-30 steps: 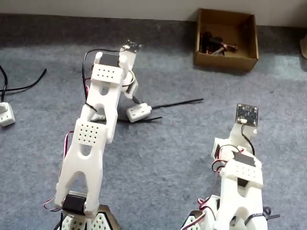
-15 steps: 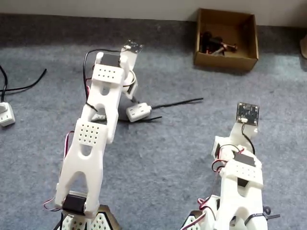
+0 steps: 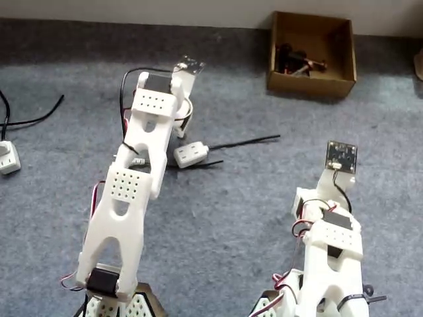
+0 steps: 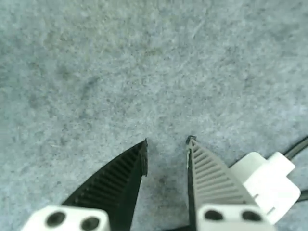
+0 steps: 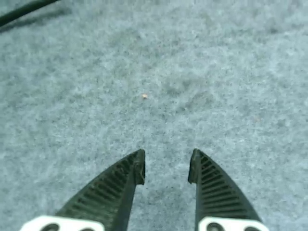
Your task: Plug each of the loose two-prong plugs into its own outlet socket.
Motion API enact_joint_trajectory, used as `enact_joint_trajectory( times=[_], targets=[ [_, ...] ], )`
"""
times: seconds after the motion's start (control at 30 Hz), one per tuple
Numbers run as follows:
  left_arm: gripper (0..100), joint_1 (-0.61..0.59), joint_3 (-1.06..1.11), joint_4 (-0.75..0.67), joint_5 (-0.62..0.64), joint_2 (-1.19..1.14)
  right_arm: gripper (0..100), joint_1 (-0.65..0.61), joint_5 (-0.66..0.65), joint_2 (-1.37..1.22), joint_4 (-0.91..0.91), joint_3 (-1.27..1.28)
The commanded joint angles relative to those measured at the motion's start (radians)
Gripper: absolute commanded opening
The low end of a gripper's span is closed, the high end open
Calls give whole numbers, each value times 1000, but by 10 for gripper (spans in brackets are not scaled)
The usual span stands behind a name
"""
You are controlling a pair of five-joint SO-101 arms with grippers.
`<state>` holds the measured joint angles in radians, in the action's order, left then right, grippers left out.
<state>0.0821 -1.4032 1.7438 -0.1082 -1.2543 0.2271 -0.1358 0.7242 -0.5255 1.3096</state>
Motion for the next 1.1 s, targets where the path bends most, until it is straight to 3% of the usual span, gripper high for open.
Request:
enact_joint_trajectory(
  times=[0.0, 0.27, 0.4, 0.7, 1.07],
  targets=[
    [126, 1, -85, 3, -12, 16, 152, -8, -12, 19, 18, -4],
    [130, -21, -260, 11, -18, 19, 152, -8, -12, 19, 18, -4],
    [126, -18, -263, 11, -84, 39, 152, -8, -12, 19, 18, -4],
    [126, -10, -262, 18, -83, 137, 152, -8, -12, 19, 19, -4],
    [127, 8, 44, 18, -49, 363, 152, -8, -12, 19, 19, -4]
  ],
)
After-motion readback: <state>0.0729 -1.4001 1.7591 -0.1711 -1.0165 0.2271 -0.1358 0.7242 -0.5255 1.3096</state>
